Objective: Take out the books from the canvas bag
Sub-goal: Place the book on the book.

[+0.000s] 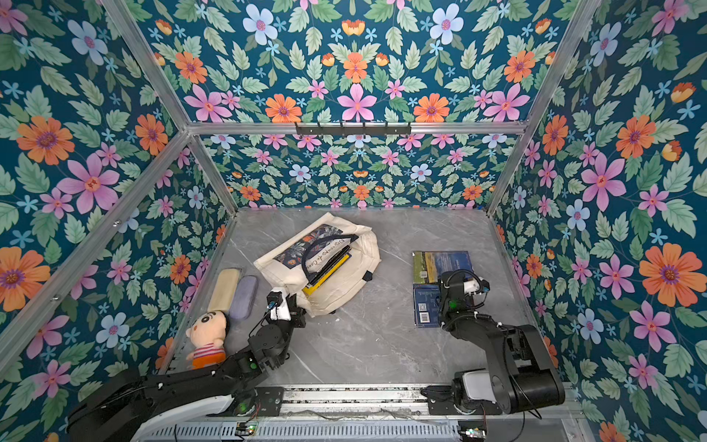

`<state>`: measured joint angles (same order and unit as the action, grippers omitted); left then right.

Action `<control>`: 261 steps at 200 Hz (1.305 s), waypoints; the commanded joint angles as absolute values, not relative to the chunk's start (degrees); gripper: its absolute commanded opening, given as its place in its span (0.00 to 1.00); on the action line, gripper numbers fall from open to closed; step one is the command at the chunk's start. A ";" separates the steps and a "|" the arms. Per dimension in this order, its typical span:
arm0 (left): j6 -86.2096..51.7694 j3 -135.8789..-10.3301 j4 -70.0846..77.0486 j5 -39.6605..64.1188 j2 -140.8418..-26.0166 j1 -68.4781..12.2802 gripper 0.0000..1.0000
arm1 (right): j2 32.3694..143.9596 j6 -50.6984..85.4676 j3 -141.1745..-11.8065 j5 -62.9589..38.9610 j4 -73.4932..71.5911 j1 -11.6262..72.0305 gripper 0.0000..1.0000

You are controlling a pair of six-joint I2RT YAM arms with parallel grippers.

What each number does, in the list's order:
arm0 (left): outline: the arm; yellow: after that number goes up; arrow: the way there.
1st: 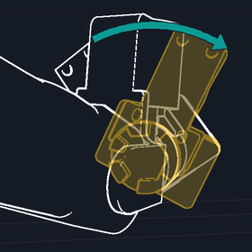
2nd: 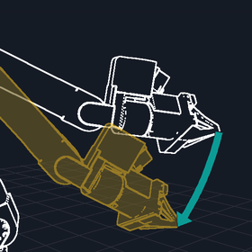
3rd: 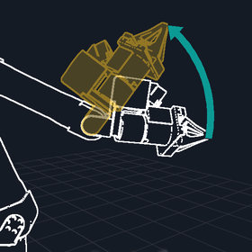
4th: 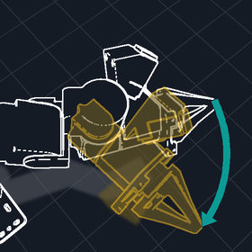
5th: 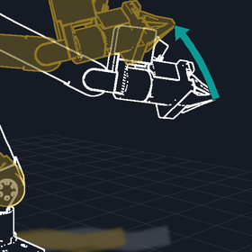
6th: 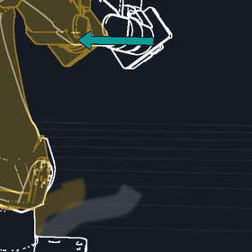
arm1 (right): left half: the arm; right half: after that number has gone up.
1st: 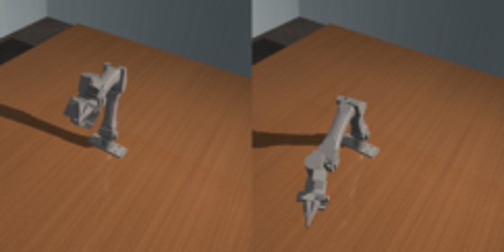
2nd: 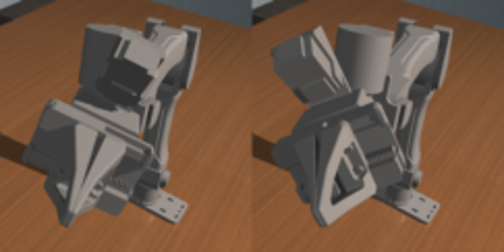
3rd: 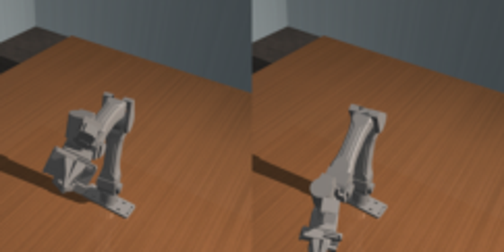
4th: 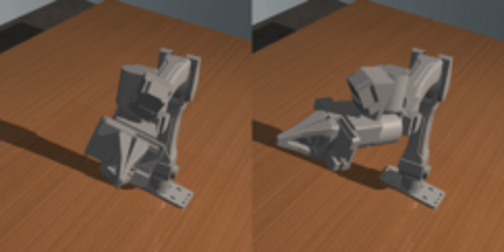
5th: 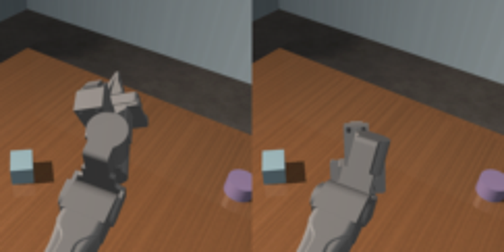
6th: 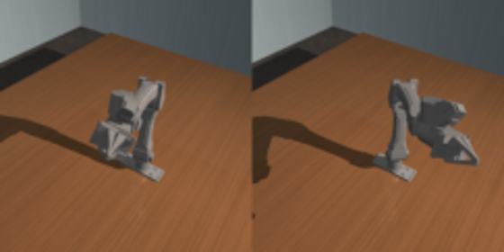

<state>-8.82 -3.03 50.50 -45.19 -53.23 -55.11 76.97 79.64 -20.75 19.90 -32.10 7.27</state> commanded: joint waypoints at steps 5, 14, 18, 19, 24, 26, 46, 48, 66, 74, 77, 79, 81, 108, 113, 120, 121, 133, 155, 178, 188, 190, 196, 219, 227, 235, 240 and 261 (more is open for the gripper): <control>-8.61 -3.51 50.11 -45.21 -52.83 -55.06 0.00 | 77.38 81.64 -21.76 19.72 -29.76 6.65 0.19; -8.65 -3.43 50.02 -45.14 -52.76 -55.09 0.00 | 77.84 82.10 -22.01 17.95 -29.55 5.95 0.21; -8.69 -3.43 49.96 -45.18 -52.68 -55.08 0.00 | 78.04 82.25 -21.83 16.91 -29.83 5.61 0.22; -8.65 -3.43 49.94 -45.13 -52.70 -55.10 0.00 | 78.09 82.30 -21.86 16.68 -29.90 5.48 0.23; -8.66 -3.43 49.99 -45.09 -52.66 -55.10 0.00 | 78.23 82.41 -21.66 15.73 -30.39 4.98 0.24; -8.69 -3.41 49.94 -45.13 -52.67 -55.06 0.00 | 78.23 82.43 -21.63 15.43 -30.60 4.87 0.25; -8.68 -3.42 49.95 -45.10 -52.57 -55.06 0.00 | 78.04 82.52 -21.31 13.16 -30.36 3.89 0.34; -8.65 -3.42 50.00 -45.09 -52.63 -55.03 0.00 | 77.91 82.48 -21.35 13.00 -30.18 3.85 0.35; -8.61 -3.47 49.98 -45.06 -52.60 -55.02 0.00 | 77.03 82.27 -21.24 11.36 -29.57 3.48 0.44; -8.61 -3.46 49.97 -45.08 -52.56 -55.08 0.00 | 76.38 82.25 -21.35 10.43 -28.79 3.34 0.48; -8.61 -3.51 49.95 -45.06 -52.61 -55.06 0.00 | 76.11 82.23 -21.32 10.13 -28.53 3.26 0.50; -8.61 -3.51 49.95 -45.02 -52.62 -55.10 0.00 | 76.03 82.25 -21.30 10.03 -28.41 3.26 0.51; -8.61 -3.52 49.93 -45.03 -52.57 -55.06 0.00 | 75.85 82.26 -21.36 9.85 -28.22 3.25 0.52; -8.61 -3.43 49.58 -45.02 -52.09 -55.09 0.00 | 72.08 81.81 -21.23 7.76 -24.47 2.73 0.63; -8.61 -3.43 49.58 -45.09 -51.93 -55.10 0.00 | 71.15 81.43 -21.17 7.74 -23.69 2.64 0.64; -8.61 -3.43 49.54 -45.05 -51.71 -55.04 0.00 | 69.53 80.91 -20.95 8.07 -22.34 2.67 0.66; -8.61 -3.43 49.51 -45.03 -51.74 -55.03 0.00 | 69.53 80.91 -20.95 8.07 -22.34 2.67 0.66; -8.70 -3.34 49.50 -44.87 -51.48 -55.06 0.00 | 67.32 80.15 -20.91 8.87 -20.25 2.51 0.70; -8.79 -3.34 49.38 -44.68 -51.25 -55.11 0.00 | 65.34 77.62 -21.15 8.39 -19.45 2.01 0.71; -8.83 -3.34 49.04 -44.49 -50.84 -55.10 0.00 | 64.14 74.74 -22.44 5.94 -18.24 1.85 0.75; -8.96 -3.25 49.01 -44.39 -50.55 -55.11 0.00 | 63.23 72.79 -23.06 4.46 -17.23 1.85 0.79; -8.96 -3.23 49.01 -44.37 -50.58 -55.11 0.00 | 63.07 72.32 -23.23 4.06 -17.05 1.85 0.79; -8.96 -3.25 48.92 -44.24 -50.46 -55.11 0.00 | 62.60 71.08 -23.62 3.16 -16.42 1.85 0.82; -9.05 -3.34 48.70 -43.96 -50.38 -55.11 0.00 | 60.03 66.50 -24.74 -0.97 -12.05 1.91 0.93; -9.05 -3.42 48.63 -43.94 -50.39 -55.11 0.00 | 59.16 66.02 -24.35 -2.53 -11.55 2.04 0.98; -9.05 -3.43 48.69 -43.85 -50.37 -55.11 0.00 | 57.83 66.10 -23.19 -3.68 -11.70 2.45 0.99; -9.05 -3.41 48.69 -43.70 -50.35 -55.10 0.00 | 56.84 65.90 -22.32 -4.17 -12.21 2.88 0.99; -9.20 -3.30 48.11 -43.70 -49.80 -55.11 0.00 | 51.40 64.48 -19.06 -2.11 -10.55 7.24 0.99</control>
<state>-8.84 -3.03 48.97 -43.94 -50.30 -55.11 55.77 67.37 -21.41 -1.37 -13.52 3.70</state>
